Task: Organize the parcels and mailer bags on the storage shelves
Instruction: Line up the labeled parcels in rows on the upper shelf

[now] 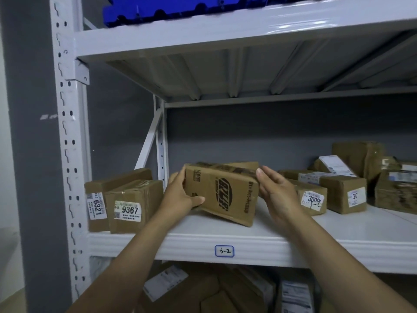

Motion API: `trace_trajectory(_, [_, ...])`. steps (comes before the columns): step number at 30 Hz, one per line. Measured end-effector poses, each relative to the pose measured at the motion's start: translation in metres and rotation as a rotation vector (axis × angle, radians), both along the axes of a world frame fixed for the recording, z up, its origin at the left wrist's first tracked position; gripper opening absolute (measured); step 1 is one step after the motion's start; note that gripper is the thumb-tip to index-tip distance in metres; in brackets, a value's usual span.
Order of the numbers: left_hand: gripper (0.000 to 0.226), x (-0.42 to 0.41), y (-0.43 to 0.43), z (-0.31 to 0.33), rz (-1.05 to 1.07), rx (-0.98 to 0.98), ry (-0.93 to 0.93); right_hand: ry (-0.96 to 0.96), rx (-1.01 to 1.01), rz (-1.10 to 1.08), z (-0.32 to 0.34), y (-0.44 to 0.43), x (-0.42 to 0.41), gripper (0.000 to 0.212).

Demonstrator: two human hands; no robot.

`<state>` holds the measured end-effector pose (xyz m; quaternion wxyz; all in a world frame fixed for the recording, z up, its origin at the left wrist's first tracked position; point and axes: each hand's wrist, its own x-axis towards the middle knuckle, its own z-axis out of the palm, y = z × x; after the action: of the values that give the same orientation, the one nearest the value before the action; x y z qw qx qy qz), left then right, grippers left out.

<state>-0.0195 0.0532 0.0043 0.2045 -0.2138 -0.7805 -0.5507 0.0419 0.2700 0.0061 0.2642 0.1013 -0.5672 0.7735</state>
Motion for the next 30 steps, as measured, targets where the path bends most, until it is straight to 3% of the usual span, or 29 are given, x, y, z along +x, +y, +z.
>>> trace_trajectory(3, [0.065,0.011,0.001,-0.003,-0.097,0.119,0.006,-0.062,0.127,0.002,0.0,-0.003,0.01,0.023])
trace_trajectory(5, [0.058,0.019,0.001,-0.004,-0.211,0.249,-0.005,-0.079,0.17,-0.005,0.003,-0.003,0.016,0.016])
trace_trajectory(8, [0.062,0.028,-0.001,-0.003,-0.336,0.343,0.009,-0.097,0.125,0.05,0.008,0.0,0.026,0.017])
trace_trajectory(11, [0.074,0.034,0.0,0.001,-0.405,0.274,0.047,-0.138,0.101,0.036,0.01,0.007,0.034,0.019])
trace_trajectory(15, [0.091,0.039,0.0,0.007,-0.369,0.219,0.095,-0.196,0.257,-0.157,0.017,0.011,0.035,0.026])
trace_trajectory(18, [0.108,0.04,0.002,0.012,-0.288,0.321,0.052,-0.219,0.369,-0.193,0.018,0.013,0.037,0.034])
trace_trajectory(21, [0.119,0.039,0.003,0.014,-0.176,0.25,0.007,-0.19,0.438,-0.214,0.016,0.01,0.043,0.036])
trace_trajectory(24, [0.101,0.039,0.0,0.015,-0.274,0.279,-0.021,-0.14,0.468,-0.26,0.018,0.004,0.046,0.036])
trace_trajectory(27, [0.065,0.044,0.0,0.015,-0.29,0.279,0.096,-0.074,0.569,-0.293,0.02,-0.005,0.047,0.026])
trace_trajectory(28, [0.061,0.045,0.0,0.014,-0.288,0.269,0.146,-0.052,0.583,-0.286,0.019,-0.01,0.048,0.027])
trace_trajectory(30, [0.079,0.048,0.003,0.013,-0.307,0.193,0.212,-0.031,0.539,-0.219,0.018,-0.019,0.048,0.042])
